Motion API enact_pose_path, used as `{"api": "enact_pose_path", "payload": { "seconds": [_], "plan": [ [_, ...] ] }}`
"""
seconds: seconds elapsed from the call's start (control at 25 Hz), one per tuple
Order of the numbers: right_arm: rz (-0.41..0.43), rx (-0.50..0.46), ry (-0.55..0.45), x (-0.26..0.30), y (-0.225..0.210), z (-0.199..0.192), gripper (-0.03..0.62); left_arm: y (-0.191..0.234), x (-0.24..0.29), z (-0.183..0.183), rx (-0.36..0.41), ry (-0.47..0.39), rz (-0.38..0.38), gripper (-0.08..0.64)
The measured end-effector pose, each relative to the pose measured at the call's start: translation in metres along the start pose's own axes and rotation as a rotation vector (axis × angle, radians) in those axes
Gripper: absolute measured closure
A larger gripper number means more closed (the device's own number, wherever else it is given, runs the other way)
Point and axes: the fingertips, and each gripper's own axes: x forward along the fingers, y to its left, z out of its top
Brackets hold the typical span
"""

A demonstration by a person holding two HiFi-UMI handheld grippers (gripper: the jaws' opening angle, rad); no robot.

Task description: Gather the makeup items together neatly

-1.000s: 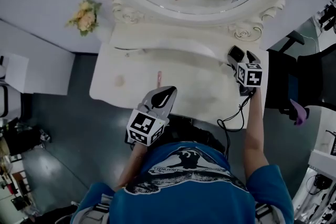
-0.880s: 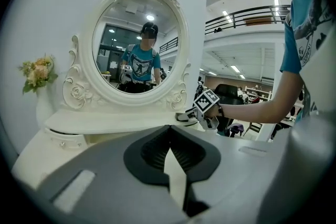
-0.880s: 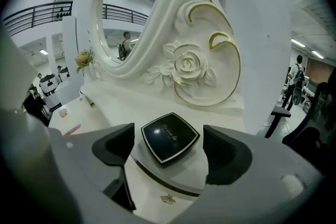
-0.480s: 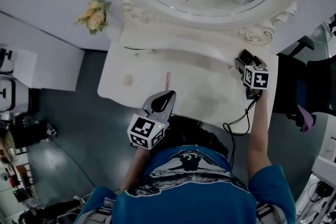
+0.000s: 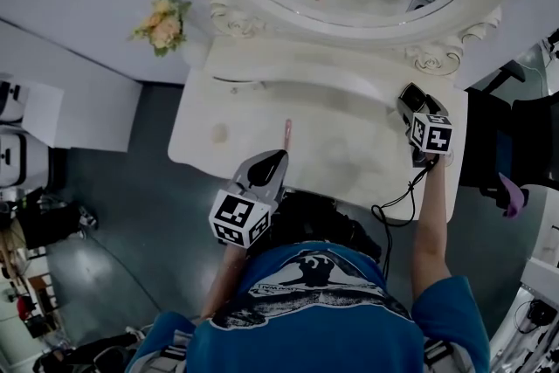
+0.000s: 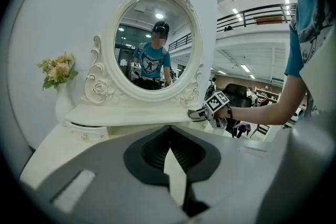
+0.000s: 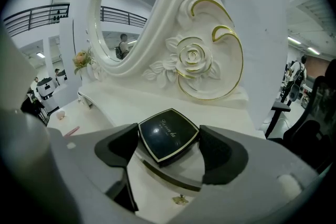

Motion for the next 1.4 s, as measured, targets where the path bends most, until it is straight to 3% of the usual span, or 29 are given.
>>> {"api": "enact_pose_path", "payload": {
  "seconds": [0.28, 0.68, 1.08, 1.4],
  "plan": [
    [0.015, -0.067, 0.005, -0.011, 0.041, -0.002, 0.222, 0.018, -0.015, -0.004, -0.005, -0.001, 0.005, 0.548],
    [0.133, -0.114, 0.005, -0.028, 0.136, -0.018, 0.222, 0.03, -0.031, -0.009, -0.003, -0.009, -0.02, 0.548],
    [0.259, -0.152, 0.11, -0.017, 0.223, -0.071, 0.222, 0.043, -0.045, -0.017, -0.023, -0.01, -0.015, 0.548],
    [0.321, -0.229, 0.197, 0.003, 0.261, -0.106, 0.222, 0.049, -0.056, -0.024, -0.041, -0.01, 0.004, 0.548]
  ]
}}
